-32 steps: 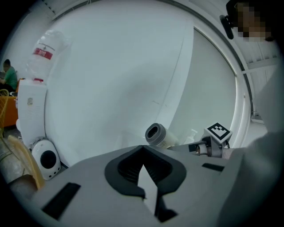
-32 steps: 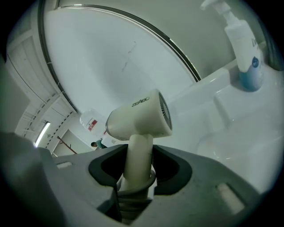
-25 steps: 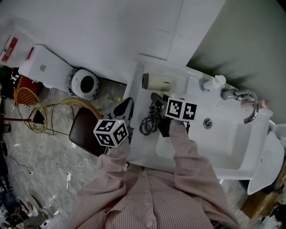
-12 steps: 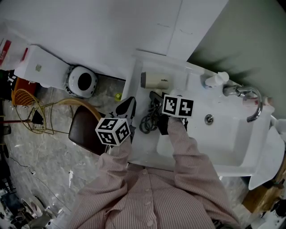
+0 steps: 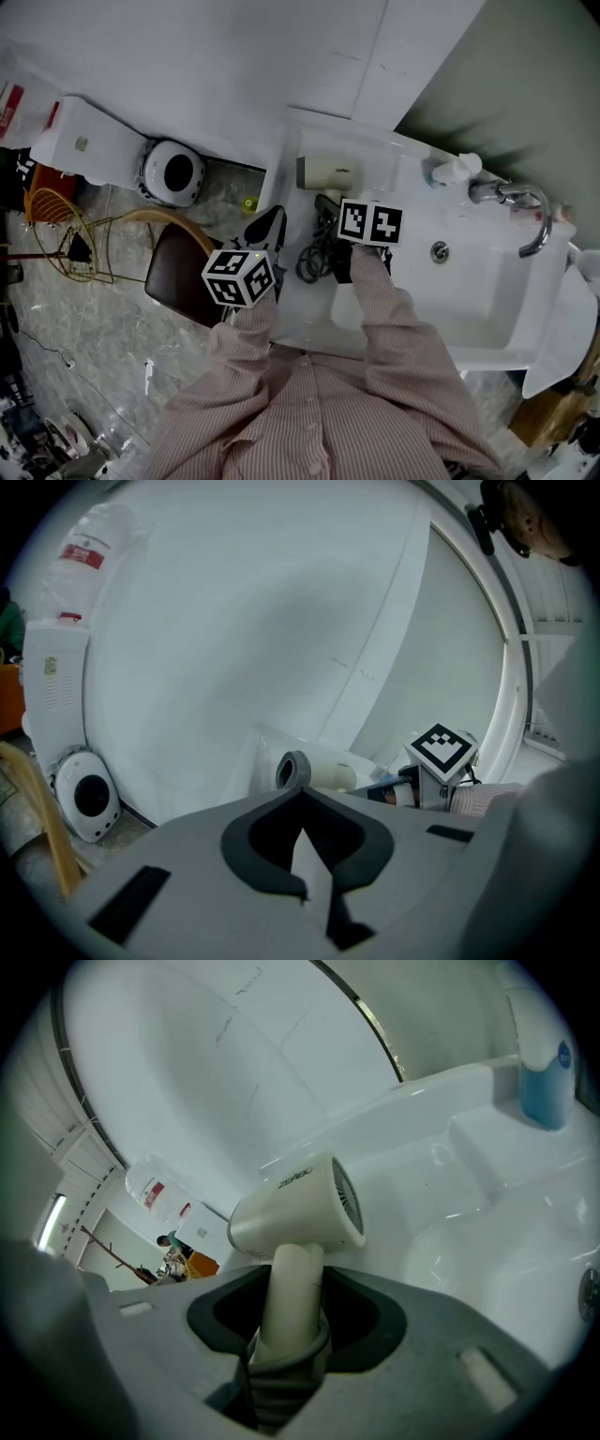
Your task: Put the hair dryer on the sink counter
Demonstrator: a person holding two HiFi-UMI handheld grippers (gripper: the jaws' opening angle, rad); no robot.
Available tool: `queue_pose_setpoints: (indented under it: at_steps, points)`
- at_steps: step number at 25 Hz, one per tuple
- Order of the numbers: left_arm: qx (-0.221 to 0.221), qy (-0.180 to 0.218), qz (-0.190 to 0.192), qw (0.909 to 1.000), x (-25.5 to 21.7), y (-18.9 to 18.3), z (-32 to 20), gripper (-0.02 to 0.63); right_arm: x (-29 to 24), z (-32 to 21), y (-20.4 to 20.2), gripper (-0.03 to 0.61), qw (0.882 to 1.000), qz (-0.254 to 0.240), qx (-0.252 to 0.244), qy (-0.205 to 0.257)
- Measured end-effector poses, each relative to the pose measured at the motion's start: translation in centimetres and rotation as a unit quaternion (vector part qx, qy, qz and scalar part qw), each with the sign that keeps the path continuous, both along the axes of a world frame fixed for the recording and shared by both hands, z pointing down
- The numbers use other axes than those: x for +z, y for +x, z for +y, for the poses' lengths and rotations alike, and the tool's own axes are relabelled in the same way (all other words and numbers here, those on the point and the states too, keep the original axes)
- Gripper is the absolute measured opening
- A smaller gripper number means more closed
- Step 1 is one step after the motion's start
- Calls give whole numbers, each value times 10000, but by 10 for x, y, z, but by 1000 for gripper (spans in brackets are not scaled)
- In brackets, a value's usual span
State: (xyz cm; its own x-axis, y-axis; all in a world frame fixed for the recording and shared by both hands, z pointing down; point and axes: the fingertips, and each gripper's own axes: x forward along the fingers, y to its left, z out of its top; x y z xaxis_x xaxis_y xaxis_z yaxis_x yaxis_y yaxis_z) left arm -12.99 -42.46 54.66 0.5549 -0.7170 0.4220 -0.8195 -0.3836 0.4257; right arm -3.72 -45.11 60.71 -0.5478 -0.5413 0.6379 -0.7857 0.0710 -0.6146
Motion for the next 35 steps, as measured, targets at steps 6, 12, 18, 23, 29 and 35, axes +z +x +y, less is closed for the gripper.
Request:
queue_pose_setpoints:
  at_steps: [6, 12, 18, 23, 29, 35]
  points:
    - [-13, 29, 22, 10000, -2, 0, 1, 2, 0, 0, -1, 167, 9999, 140, -46, 11]
    - [-25, 79, 36, 10000, -7, 0, 3, 2, 0, 1, -3, 167, 9999, 142, -85, -12]
    - [-33, 182, 42, 9998, -15, -1, 6, 2, -11, -2, -1, 183, 9994, 243, -92, 226]
    - [4, 277, 18, 9996, -24, 1, 13, 2, -18, 5, 4, 183, 9983, 405, -128, 392]
    - [30, 426, 5, 9991, -37, 1, 25, 2, -31, 16, 19, 181, 9942, 849, -45, 661]
    - [130, 580, -44, 9982, -51, 3, 43, 2, -61, 32, 27, 138, 9870, 975, -149, 1266]
